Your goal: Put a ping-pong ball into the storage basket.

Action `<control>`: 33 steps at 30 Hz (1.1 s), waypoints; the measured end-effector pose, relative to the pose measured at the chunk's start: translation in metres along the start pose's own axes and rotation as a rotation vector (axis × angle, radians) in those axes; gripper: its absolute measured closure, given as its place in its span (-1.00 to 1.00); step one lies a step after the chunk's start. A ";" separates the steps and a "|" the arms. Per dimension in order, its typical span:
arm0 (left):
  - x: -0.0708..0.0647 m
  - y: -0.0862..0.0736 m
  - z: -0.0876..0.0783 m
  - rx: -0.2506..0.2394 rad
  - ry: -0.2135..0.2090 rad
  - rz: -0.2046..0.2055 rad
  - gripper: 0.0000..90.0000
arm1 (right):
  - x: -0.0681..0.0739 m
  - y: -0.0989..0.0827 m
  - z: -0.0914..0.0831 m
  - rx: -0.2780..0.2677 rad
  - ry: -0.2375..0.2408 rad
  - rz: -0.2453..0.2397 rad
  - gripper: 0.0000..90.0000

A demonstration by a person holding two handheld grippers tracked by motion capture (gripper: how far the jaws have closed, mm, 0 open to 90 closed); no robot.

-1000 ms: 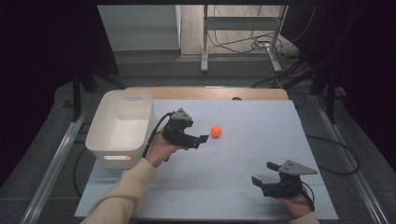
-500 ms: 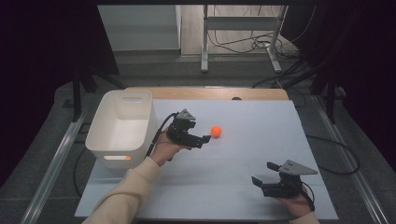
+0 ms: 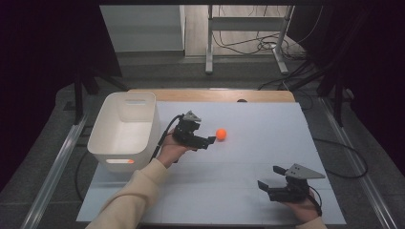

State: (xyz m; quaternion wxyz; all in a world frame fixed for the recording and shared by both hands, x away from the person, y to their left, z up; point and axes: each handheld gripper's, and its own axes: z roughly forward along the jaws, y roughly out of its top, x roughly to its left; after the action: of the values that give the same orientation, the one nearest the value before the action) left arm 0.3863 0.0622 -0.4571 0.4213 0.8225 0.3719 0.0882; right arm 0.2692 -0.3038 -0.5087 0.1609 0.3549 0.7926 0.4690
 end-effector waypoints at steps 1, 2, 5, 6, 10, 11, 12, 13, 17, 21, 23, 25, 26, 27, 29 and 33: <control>0.000 0.000 0.001 0.002 0.001 0.001 -0.69 | 0.000 0.000 0.000 0.000 0.000 0.000 -0.72; 0.001 0.000 0.002 0.004 0.004 0.003 -0.69 | 0.000 0.000 0.000 0.000 0.000 0.000 -0.71; 0.002 -0.001 0.004 0.008 0.006 -0.001 -0.69 | 0.000 0.000 0.000 0.000 0.001 -0.001 -0.71; 0.003 -0.001 0.005 0.007 0.002 0.001 -0.69 | 0.000 0.000 0.000 -0.001 0.001 -0.001 -0.71; 0.002 -0.001 0.010 0.012 -0.001 0.010 -0.69 | 0.000 0.000 0.000 -0.003 0.002 0.000 -0.71; 0.002 -0.001 0.011 0.016 -0.001 0.011 -0.69 | 0.000 0.000 0.000 -0.002 0.002 0.001 -0.71; 0.003 -0.001 0.012 0.021 0.000 0.011 -0.69 | 0.000 0.000 0.000 -0.002 0.002 0.000 -0.71; 0.003 -0.001 0.013 0.023 0.000 0.011 -0.69 | 0.000 0.000 0.000 -0.003 0.001 0.000 -0.71; 0.004 -0.001 0.017 0.034 0.000 0.007 -0.69 | 0.000 0.000 0.000 -0.001 0.001 0.002 -0.71; 0.005 -0.001 0.022 0.047 0.001 0.002 -0.69 | 0.000 0.000 0.000 -0.001 0.001 0.001 -0.71; 0.005 -0.001 0.025 0.051 -0.001 0.003 -0.69 | 0.000 0.000 0.000 -0.001 0.001 0.000 -0.71; 0.004 0.000 0.027 0.052 -0.002 0.002 -0.69 | 0.000 0.000 0.000 0.000 0.000 0.001 -0.71; 0.004 0.000 0.027 0.052 -0.002 0.002 -0.69 | 0.000 0.000 0.000 0.000 0.000 0.001 -0.71; 0.004 0.000 0.028 0.056 -0.002 0.004 -0.69 | 0.000 0.000 0.000 0.000 0.000 0.002 -0.71; 0.004 0.000 0.030 0.056 -0.001 0.004 -0.69 | 0.000 0.000 0.000 0.000 0.000 0.001 -0.71; 0.004 0.001 0.033 0.053 0.012 0.005 -0.69 | 0.000 -0.001 0.000 0.001 0.000 -0.001 -0.71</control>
State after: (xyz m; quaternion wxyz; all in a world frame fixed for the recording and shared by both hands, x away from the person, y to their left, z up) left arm 0.4050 0.0443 -0.4779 0.3969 0.8337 0.3744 0.0845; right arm 0.2688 -0.3041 -0.5091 0.1611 0.3548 0.7930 0.4684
